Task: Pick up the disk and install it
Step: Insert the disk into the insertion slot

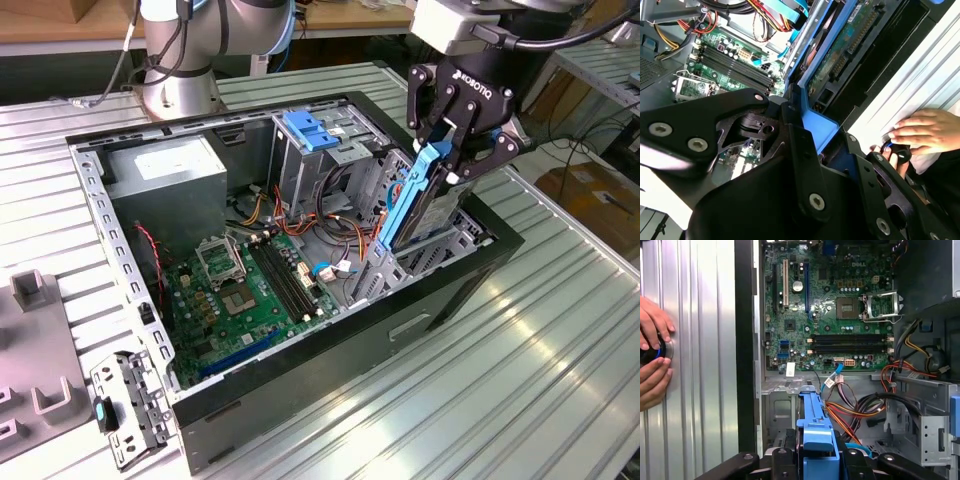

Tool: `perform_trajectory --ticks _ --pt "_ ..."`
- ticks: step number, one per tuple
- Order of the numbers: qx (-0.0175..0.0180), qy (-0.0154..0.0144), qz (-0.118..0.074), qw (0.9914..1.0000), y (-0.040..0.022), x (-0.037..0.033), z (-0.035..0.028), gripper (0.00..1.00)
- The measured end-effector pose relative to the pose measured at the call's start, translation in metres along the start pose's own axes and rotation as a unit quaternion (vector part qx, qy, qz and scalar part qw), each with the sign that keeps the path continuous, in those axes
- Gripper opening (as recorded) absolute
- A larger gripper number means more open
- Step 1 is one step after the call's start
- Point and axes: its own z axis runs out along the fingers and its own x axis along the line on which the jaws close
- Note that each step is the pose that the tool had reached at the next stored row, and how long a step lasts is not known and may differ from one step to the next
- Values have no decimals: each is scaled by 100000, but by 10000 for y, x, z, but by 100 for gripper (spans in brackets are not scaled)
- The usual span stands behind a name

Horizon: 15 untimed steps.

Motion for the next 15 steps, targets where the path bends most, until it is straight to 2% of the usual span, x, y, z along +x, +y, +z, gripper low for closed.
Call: perform_trajectory --ticks 7,12,13,14,15 --pt "20 8 1 100000 1 -2 74 37" --pt "23 126 -2 100000 0 -2 90 38" --pt "22 172 -5 100000 0 -2 92 44" --pt "25 221 0 100000 1 -2 102 44" --pt "25 216 -2 100000 1 -3 120 51"
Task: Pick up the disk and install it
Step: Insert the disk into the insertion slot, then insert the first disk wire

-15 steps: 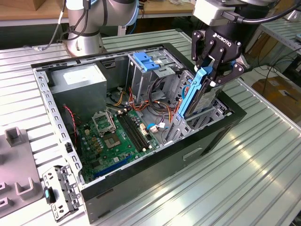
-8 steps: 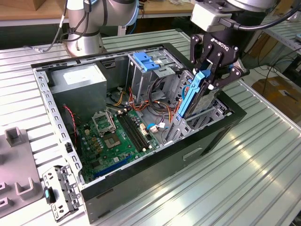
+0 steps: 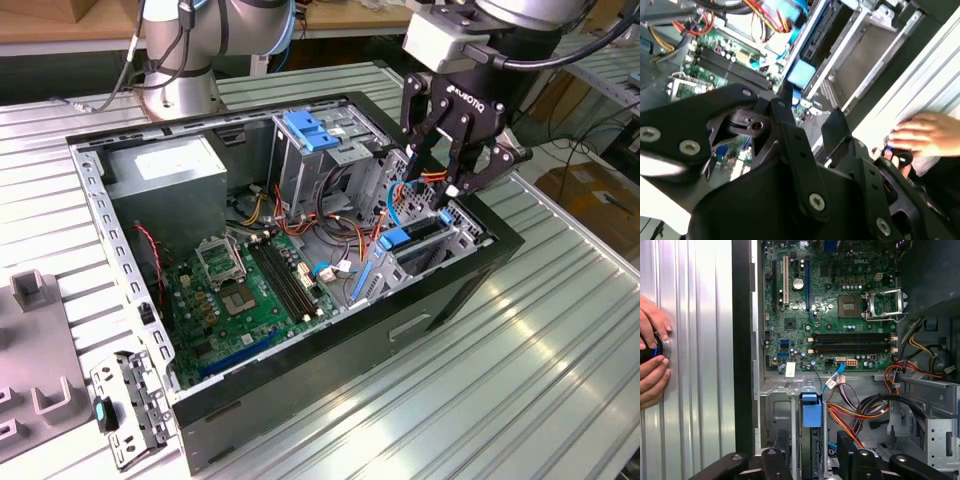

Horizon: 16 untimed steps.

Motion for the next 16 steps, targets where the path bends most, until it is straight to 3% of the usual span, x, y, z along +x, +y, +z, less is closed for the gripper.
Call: perform_trajectory --ticks 4,6,7,10,11,12,16 --pt "0 13 1 100000 1 -2 78 51" --pt "1 12 0 100000 1 -4 139 36" --pt "0 14 -3 100000 1 -4 155 36" --pt "0 19 1 100000 2 -6 213 18" --pt "3 11 1 100000 2 -7 250 12" --pt "1 14 2 100000 3 -8 393 11" --pt "-1 30 -1 100000 3 -8 415 11"
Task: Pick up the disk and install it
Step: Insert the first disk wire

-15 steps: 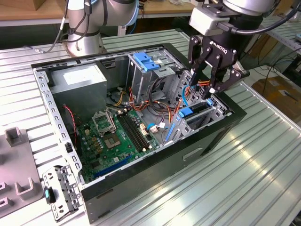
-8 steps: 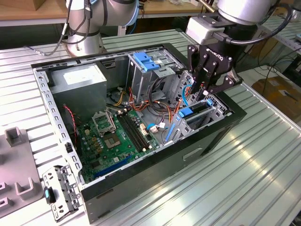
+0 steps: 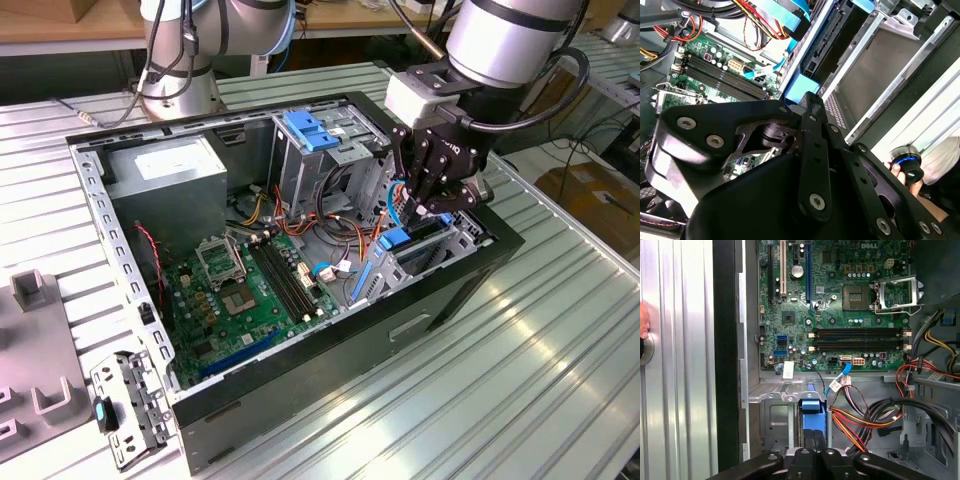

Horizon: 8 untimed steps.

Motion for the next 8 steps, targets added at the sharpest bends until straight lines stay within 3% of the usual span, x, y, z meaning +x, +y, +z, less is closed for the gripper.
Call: perform_trajectory --ticks 8 --pt "2 9 3 100000 0 0 1 11"
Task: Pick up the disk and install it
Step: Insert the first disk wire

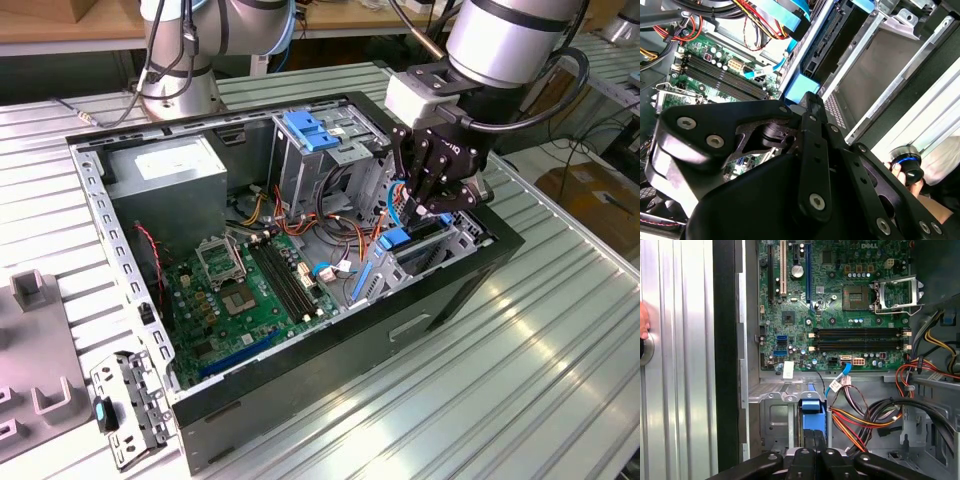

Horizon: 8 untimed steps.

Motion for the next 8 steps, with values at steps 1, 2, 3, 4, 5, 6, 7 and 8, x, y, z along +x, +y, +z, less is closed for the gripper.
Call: perform_trajectory --ticks 1,2,3,4,5,6,7,8 --pt "0 0 -3 100000 0 0 0 11" --pt "1 2 -2 100000 0 0 0 11" --pt "-1 3 -4 100000 -1 0 0 11" --pt "0 0 0 100000 -2 0 1 11" --pt "3 -5 -3 100000 -10 -1 1 11" --pt "-2 2 -2 100000 -26 -1 1 11" --pt "-1 1 -4 100000 -40 -1 1 11" --pt "-2 3 -1 100000 -52 -1 1 11"
